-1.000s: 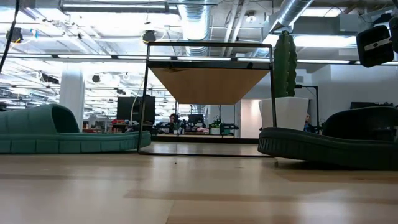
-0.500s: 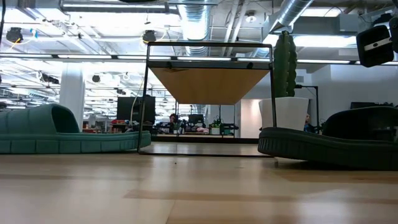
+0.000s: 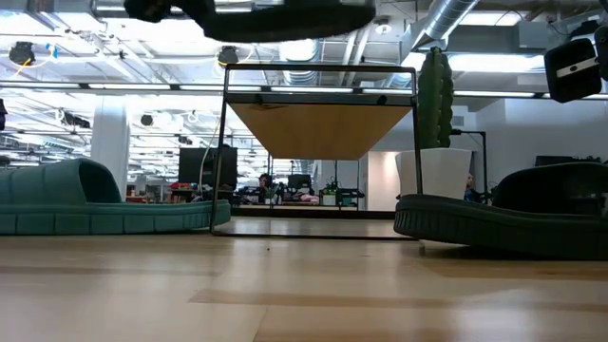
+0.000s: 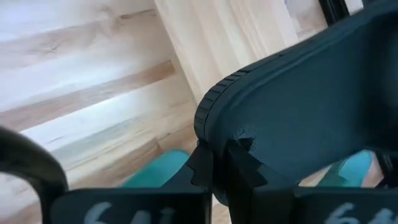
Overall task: Pick and place slides into the shelf
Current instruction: Put the left black slipper on the shelf
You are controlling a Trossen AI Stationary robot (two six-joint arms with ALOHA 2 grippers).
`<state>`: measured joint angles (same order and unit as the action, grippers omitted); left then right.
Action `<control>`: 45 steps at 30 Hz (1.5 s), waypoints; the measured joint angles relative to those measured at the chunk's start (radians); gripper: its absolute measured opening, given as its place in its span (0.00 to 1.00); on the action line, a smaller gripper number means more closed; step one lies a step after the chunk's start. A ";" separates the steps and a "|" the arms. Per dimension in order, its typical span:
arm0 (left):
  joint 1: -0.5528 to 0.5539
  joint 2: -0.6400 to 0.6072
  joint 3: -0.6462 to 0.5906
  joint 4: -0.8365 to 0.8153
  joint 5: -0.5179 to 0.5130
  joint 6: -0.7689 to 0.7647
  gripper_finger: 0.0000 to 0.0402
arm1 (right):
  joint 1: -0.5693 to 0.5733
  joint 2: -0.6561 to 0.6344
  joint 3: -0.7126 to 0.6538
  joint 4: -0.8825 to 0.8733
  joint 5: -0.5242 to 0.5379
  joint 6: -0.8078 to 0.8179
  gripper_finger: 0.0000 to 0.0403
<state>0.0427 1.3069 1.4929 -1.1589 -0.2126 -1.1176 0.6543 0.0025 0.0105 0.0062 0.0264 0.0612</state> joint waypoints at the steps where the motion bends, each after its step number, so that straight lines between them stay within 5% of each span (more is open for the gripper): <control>1: 0.011 0.013 0.001 0.012 0.008 0.012 0.00 | 0.000 0.000 0.000 0.000 0.000 0.000 0.28; 20: 0.030 0.147 -0.003 0.096 0.118 0.003 0.00 | 0.000 0.012 0.000 -0.001 0.000 0.000 0.28; 34: -0.021 0.154 -0.003 0.083 -0.080 -0.056 0.00 | 0.000 0.011 0.000 -0.001 0.000 0.000 0.28; 45: -0.065 0.154 -0.003 0.073 -0.101 -0.105 0.00 | 0.000 0.011 0.000 -0.001 0.000 0.000 0.28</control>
<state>-0.0226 1.4605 1.4895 -1.0858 -0.3140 -1.2230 0.6544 0.0139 0.0105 0.0055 0.0265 0.0615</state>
